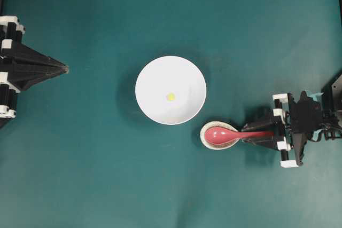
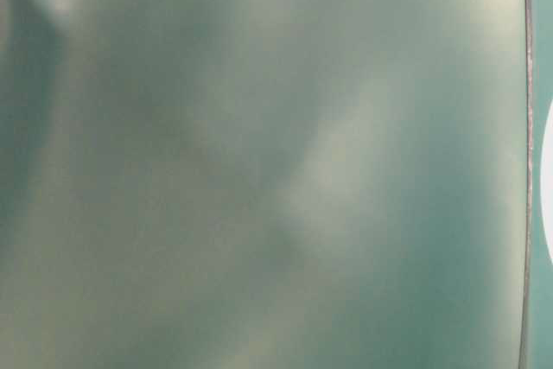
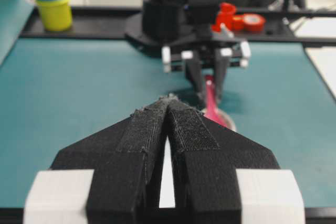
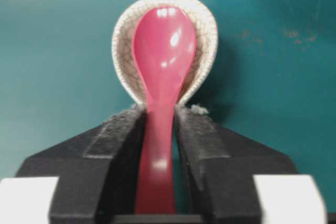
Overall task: Scoop the yellow hexagonal prism block from the bowl with a spoon using the right arm.
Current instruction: 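Close the right gripper on the pink spoon handle, then lift the pink spoon with the right gripper toward the white bowl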
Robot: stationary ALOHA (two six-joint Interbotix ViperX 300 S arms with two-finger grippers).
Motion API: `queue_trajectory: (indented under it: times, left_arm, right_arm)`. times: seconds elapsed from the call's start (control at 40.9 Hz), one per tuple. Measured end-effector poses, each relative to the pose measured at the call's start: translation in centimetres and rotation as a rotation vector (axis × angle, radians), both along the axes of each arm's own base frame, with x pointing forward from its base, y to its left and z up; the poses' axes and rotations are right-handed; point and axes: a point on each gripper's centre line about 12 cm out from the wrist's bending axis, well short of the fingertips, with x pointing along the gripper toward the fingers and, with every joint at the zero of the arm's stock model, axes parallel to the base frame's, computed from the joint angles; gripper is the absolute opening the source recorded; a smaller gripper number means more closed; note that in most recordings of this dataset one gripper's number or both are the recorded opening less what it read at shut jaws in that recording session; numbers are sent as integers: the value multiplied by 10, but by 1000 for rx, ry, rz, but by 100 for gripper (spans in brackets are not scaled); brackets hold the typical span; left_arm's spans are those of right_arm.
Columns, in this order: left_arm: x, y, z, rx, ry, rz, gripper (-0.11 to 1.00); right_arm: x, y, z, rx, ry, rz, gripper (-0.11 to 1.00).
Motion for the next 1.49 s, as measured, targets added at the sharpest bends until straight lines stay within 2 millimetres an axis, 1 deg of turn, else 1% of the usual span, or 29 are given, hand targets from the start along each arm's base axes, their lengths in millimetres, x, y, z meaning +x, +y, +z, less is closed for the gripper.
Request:
queue_trajectory:
  times: [0.024, 0.269, 0.464, 0.611, 0.855, 1.1, 1.32, 1.491]
  left_arm:
    - [0, 0, 0, 0, 2, 0, -1]
    - [0, 0, 0, 0, 0, 0, -1]
    - [0, 0, 0, -1, 0, 0, -1]
    - [0, 0, 0, 2, 0, 0, -1]
    - [0, 0, 0, 2, 2, 0, -1]
    - [0, 0, 0, 2, 0, 0, -1]
    - [0, 0, 0, 14, 3, 1, -1]
    - [0, 0, 0, 15, 0, 1, -1]
  right_arm:
    - [0, 0, 0, 0, 0, 0, 22]
    - [1, 1, 0, -4, -3, 3, 22]
    - [3, 2, 11, -20, -39, 15, 22]
    - [6, 1, 27, -27, -69, 19, 22]
    - [12, -10, 55, -20, -65, -9, 22]
    - [25, -26, 85, 27, -22, -55, 22]
    - [39, -40, 119, 74, 37, -72, 22]
    - [48, -50, 134, 110, 130, -76, 22]
